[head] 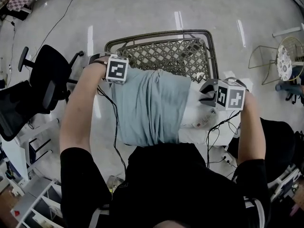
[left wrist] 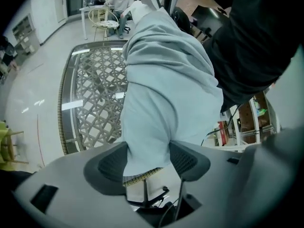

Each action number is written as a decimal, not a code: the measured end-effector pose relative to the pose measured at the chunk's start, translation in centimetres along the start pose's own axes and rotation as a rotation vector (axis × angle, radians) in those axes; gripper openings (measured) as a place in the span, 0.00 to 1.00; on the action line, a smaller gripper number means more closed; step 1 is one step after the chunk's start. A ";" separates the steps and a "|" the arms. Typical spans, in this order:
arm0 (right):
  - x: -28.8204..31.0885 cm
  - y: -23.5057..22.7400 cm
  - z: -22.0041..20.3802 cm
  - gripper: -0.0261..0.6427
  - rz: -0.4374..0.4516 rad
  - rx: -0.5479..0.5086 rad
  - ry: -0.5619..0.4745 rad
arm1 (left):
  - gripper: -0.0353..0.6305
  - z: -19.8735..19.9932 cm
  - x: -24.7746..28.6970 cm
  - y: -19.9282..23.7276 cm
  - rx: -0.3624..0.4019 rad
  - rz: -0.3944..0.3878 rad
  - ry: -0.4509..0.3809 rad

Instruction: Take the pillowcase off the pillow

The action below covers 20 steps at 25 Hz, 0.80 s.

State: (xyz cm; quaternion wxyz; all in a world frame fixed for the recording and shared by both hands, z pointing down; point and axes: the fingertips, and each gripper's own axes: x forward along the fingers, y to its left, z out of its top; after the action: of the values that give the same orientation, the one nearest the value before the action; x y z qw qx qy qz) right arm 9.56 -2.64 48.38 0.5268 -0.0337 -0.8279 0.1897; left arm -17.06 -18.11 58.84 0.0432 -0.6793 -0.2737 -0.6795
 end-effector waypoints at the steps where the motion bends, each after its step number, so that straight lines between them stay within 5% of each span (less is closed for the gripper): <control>1: 0.2 -0.4 -0.3 0.20 -0.001 0.007 0.007 | 0.47 0.1 0.0 0.3 0.003 0.014 -0.012; 7: 1.3 -2.1 -1.4 0.19 0.022 0.028 0.004 | 0.57 -2.9 -1.4 0.7 -0.086 0.037 -0.026; 13: 1.6 -3.1 -1.8 0.18 0.008 0.047 0.010 | 0.56 -3.4 3.2 2.5 0.001 0.100 0.004; 17: 2.4 -4.1 -3.1 0.17 -0.006 0.055 0.074 | 0.11 -4.4 4.6 2.1 0.043 0.110 0.108; 20: 2.8 -5.1 -4.2 0.16 -0.018 0.076 0.114 | 0.06 -6.6 4.3 1.5 -0.015 0.154 0.145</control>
State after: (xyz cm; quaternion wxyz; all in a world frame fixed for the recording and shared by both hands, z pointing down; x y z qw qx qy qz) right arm 12.79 -5.47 54.20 0.5757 -0.0173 -0.7890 0.2139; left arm -22.65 -20.89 63.86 0.1098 -0.6477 -0.2119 -0.7236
